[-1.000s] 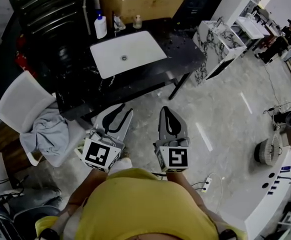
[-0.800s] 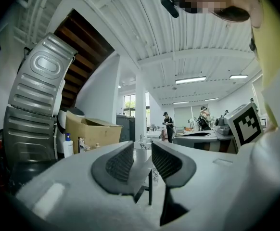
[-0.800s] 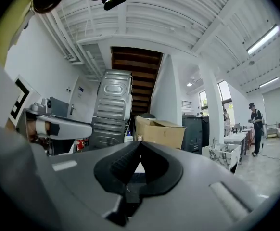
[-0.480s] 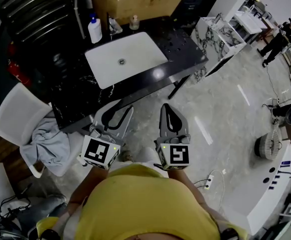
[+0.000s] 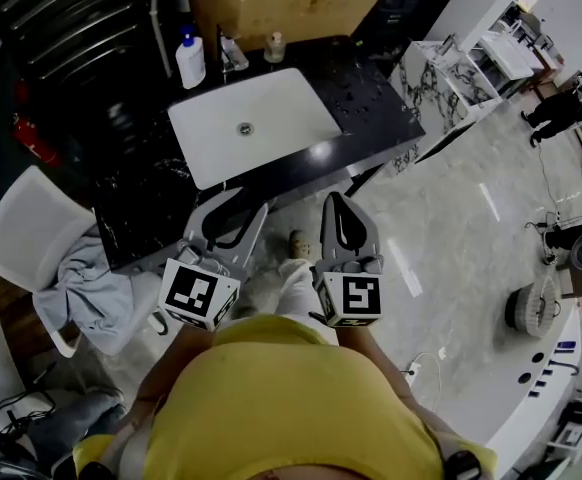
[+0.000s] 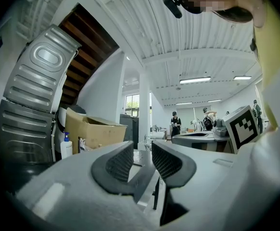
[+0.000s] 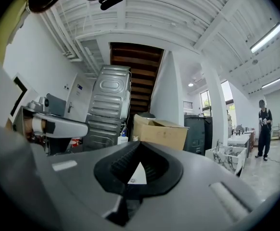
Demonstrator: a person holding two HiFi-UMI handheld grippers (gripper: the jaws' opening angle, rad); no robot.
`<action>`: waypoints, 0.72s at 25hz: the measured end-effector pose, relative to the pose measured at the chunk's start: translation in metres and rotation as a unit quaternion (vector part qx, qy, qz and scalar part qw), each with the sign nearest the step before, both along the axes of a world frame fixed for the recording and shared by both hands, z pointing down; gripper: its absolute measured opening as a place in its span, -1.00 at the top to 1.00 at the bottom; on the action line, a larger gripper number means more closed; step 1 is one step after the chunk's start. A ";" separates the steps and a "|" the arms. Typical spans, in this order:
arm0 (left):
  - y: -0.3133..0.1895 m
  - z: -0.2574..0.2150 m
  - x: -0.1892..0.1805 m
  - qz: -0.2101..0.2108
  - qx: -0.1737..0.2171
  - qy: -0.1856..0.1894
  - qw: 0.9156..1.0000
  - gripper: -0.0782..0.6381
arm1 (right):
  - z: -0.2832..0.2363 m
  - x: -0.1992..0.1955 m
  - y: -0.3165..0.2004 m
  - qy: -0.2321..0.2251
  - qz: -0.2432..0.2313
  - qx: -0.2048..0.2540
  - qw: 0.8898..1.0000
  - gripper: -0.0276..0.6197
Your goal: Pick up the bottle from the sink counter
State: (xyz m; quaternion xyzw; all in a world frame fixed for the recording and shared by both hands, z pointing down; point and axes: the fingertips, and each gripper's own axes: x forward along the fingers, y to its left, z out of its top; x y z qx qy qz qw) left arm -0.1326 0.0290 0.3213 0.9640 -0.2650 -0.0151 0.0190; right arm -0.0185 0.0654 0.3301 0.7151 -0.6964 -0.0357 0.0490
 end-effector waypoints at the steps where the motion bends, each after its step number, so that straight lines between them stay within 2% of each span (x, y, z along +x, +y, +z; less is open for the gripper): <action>1: -0.009 0.000 0.006 -0.003 0.002 0.002 1.000 0.44 | -0.002 0.005 -0.011 0.006 -0.007 0.003 1.000 0.91; 6: -0.061 -0.005 0.045 -0.011 0.005 0.005 1.000 0.36 | -0.008 0.035 -0.079 0.015 -0.039 0.009 0.999 0.91; 11: -0.122 -0.009 0.082 -0.047 -0.007 0.010 0.999 0.36 | -0.014 0.069 -0.146 0.029 -0.079 0.006 0.996 0.91; 18: -0.195 -0.008 0.139 -0.089 -0.003 0.010 0.996 0.36 | -0.013 0.121 -0.229 0.027 -0.131 0.004 0.991 0.91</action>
